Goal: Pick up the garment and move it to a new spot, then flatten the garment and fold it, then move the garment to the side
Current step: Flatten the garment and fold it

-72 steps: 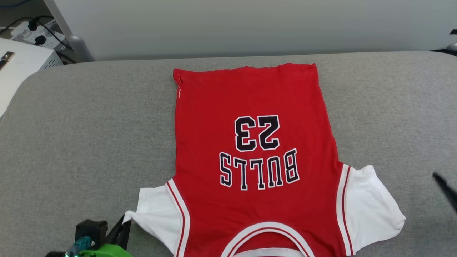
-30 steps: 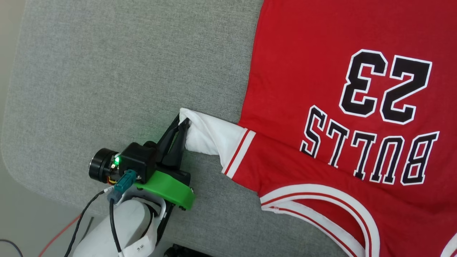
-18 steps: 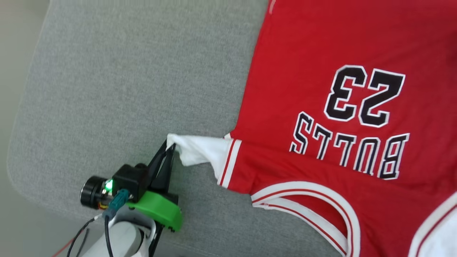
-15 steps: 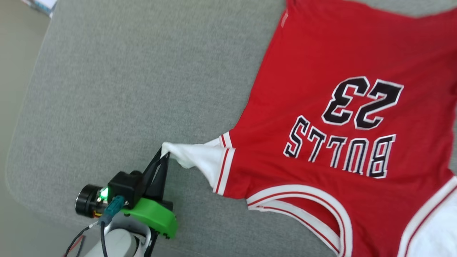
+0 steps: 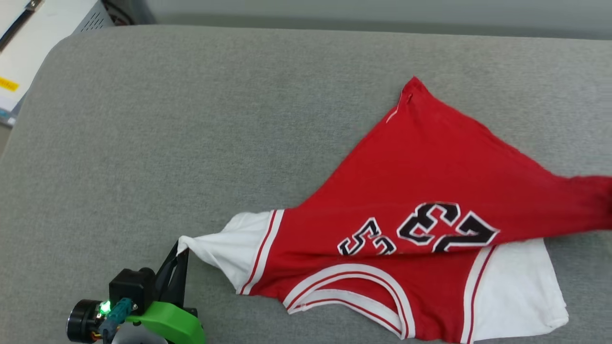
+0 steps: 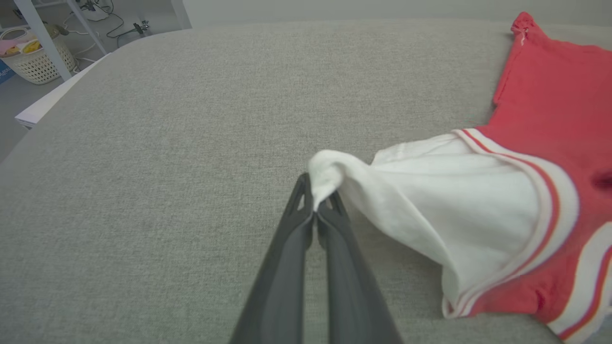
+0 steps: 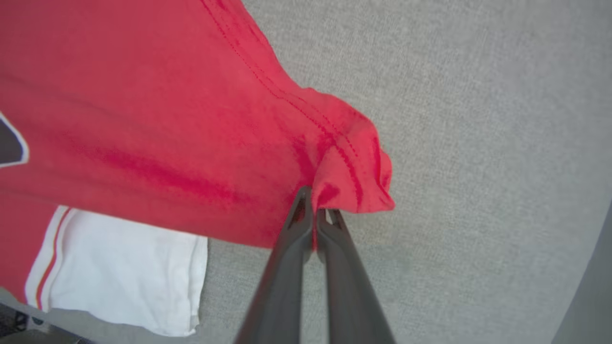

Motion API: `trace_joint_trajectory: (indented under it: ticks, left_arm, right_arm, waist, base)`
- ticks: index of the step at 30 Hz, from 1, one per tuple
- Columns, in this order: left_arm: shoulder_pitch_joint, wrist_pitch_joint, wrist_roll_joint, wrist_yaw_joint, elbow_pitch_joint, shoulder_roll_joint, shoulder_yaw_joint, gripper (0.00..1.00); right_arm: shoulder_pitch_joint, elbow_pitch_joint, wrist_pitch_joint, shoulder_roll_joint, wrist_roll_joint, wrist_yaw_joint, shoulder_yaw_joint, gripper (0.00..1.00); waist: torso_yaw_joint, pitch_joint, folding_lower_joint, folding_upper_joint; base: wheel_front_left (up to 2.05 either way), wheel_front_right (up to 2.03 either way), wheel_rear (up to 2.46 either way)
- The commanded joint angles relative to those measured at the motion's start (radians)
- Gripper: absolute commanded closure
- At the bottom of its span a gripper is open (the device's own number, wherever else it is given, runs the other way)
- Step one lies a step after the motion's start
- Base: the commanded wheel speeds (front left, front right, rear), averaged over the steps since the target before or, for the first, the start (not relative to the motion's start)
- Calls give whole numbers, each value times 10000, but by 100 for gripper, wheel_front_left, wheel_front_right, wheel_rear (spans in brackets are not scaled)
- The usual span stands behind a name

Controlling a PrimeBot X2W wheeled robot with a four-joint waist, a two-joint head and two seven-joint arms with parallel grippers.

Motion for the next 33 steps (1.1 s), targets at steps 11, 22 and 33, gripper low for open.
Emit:
trace_joint_trajectory:
  ticks: [11,22,33]
  left_arm:
    - [308,-49,-166,38,64,146,208,100]
    - [242,-27,-32,51,35,146,94,100]
    - [-668,79,437,22,-332,-100,-239,100]
  right_arm:
    - [4539,66,-1194,1004,816,-7,-812,100]
    - [4046,-1004,-1432,1035,76,-7,-2336,0]
    - [1470,-3000,-411,1327,-1007,-7,-3336,0]
  waist:
    - [-846,-657,0,0]
    - [-810,-665,0,0]
    - [-59,-16,0,0]
  base:
    - [0,0,0]
    - [0,0,0]
    - [0,0,0]
